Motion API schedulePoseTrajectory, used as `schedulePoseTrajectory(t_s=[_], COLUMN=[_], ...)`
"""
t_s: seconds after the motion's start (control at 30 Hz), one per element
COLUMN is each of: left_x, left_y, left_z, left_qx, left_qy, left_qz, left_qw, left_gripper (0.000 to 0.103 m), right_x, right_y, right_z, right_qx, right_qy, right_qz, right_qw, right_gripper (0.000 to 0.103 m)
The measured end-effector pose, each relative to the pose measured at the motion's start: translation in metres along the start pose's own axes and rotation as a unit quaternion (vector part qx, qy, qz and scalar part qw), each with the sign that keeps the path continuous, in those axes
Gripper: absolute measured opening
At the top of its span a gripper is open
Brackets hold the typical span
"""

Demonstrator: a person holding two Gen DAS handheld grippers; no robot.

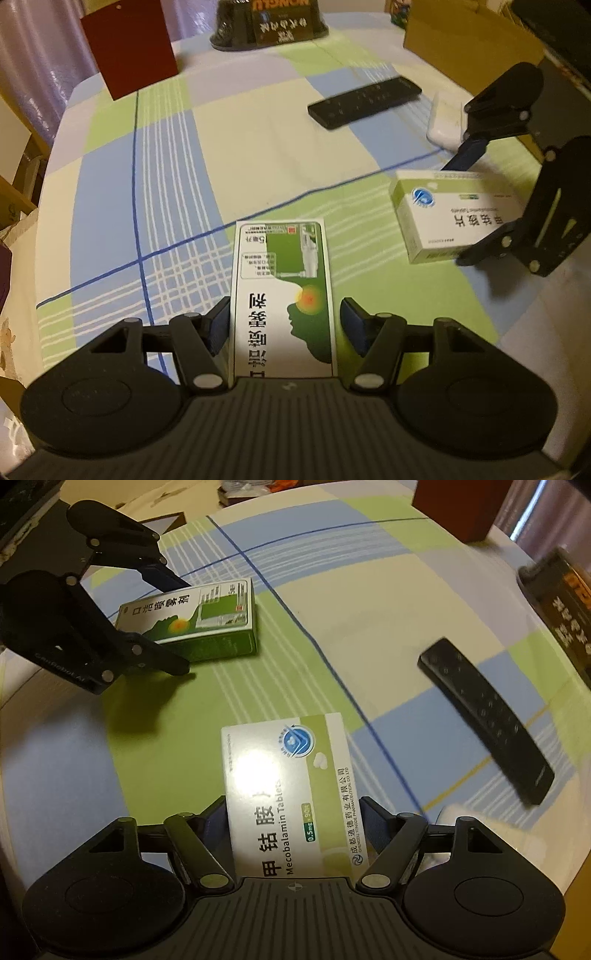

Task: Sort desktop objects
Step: 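Grasp the white Mecobalamin box with the right gripper while the left gripper holds the medicine box, then carry both medicine boxes with both grippers over the cardboard box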

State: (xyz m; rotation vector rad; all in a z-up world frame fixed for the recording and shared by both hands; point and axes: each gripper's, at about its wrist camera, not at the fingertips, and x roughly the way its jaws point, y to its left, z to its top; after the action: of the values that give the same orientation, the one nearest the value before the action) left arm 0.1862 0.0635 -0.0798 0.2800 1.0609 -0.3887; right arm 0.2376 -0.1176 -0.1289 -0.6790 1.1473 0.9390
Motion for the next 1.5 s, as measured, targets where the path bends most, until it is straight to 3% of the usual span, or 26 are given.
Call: schedulePoseTrajectory(t_s=[0.1,0.23,0.33,0.53,0.8,1.13,1.5], left_x=[0.002,-0.001,-0.01,-0.027,-0.04,-0.055,-0.062], left_y=[0.001,-0.004,-0.011,-0.028,-0.059,-0.092,-0.134], left_z=[-0.001,-0.002,-0.005,-0.005,0.02,0.057,0.108], left_qx=[0.002,0.012,0.01,0.018,0.061,0.114,0.182], left_qy=[0.008,0.013,0.007,-0.007,-0.035,-0.074,-0.114], left_qz=[0.005,0.015,0.003,-0.008,-0.024,-0.059,-0.094], left_qw=[1.0,0.9997,0.9999,0.9998,0.9972,0.9889,0.9721], left_gripper=[0.052,0.05,0.05,0.05,0.05,0.05,0.05], right_x=[0.0,-0.004,-0.007,-0.037,-0.094,-0.153,-0.202], right_y=[0.011,0.016,0.02,0.022,0.024,0.029,0.027], right_z=[0.0,-0.002,-0.006,-0.022,-0.057,-0.097,-0.138], right_qx=[0.015,0.035,0.05,0.098,0.15,0.216,0.268], right_qy=[-0.006,-0.015,-0.027,-0.069,-0.104,-0.143,-0.164], right_qz=[-0.002,-0.008,-0.014,-0.03,-0.068,-0.116,-0.168], right_qw=[1.0,0.999,0.998,0.992,0.981,0.959,0.934], right_gripper=[0.074,0.072,0.071,0.071,0.071,0.071,0.071])
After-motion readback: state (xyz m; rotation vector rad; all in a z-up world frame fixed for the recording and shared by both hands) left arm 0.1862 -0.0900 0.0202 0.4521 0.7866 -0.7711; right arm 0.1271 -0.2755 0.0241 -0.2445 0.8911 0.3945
